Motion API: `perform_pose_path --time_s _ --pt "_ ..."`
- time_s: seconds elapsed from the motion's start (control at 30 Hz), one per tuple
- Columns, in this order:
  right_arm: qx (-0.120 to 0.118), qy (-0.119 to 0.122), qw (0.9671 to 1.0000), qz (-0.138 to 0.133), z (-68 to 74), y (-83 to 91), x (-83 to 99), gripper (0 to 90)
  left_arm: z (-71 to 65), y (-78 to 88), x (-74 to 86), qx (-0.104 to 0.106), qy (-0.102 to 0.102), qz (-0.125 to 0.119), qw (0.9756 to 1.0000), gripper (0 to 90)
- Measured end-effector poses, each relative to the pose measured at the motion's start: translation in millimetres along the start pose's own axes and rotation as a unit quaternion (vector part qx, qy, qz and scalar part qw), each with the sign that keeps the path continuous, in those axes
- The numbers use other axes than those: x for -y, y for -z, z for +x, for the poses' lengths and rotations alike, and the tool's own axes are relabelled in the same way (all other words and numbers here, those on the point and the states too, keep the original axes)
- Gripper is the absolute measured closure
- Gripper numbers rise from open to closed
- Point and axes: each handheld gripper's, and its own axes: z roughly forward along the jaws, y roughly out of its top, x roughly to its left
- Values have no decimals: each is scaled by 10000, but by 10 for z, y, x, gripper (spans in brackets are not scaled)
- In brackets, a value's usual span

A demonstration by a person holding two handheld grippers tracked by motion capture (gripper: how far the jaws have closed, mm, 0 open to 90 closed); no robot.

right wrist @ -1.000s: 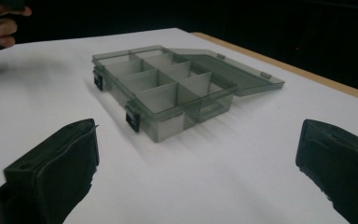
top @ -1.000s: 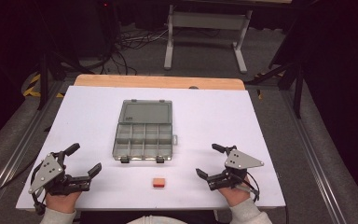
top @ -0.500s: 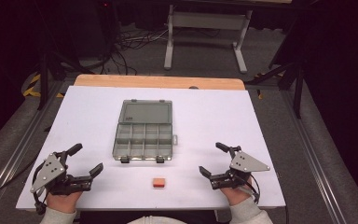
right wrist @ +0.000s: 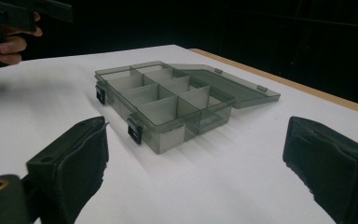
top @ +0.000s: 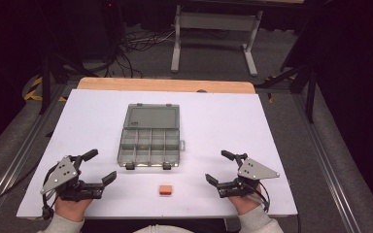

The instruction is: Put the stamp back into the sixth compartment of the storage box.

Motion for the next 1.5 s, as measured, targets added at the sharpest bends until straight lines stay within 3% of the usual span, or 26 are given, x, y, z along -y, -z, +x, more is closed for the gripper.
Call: perform_pose_path --time_s 0.1,0.17,0.43,0.8,1.03,1.33,1.43,1.5 --pt "-85 -158 9998 0 2 -33 20 80 -36 -127 -39 224 -4 80 9997 66" --pt "-84 -121 9999 25 6 -44 20 80 -65 -200 -69 339 -46 129 9993 66" --pt "-161 -193 9997 63 11 -63 34 92 -164 -349 -153 477 -271 258 9982 67" --pt "-202 -284 9993 91 1 -70 45 109 -297 -601 -248 851 -326 323 9953 71" --pt "-240 -337 9991 101 -5 -75 52 112 -453 -780 -302 1137 -670 640 9892 74" --pt "-298 -356 9989 104 -7 -81 55 120 -541 -925 -350 1391 -652 732 9854 85" --pt "-316 -344 9988 121 -5 -84 55 125 -549 -973 -360 1502 -574 712 9844 85" --pt "-324 -341 9988 122 -4 -85 56 126 -546 -1008 -362 1638 -493 738 9825 83"
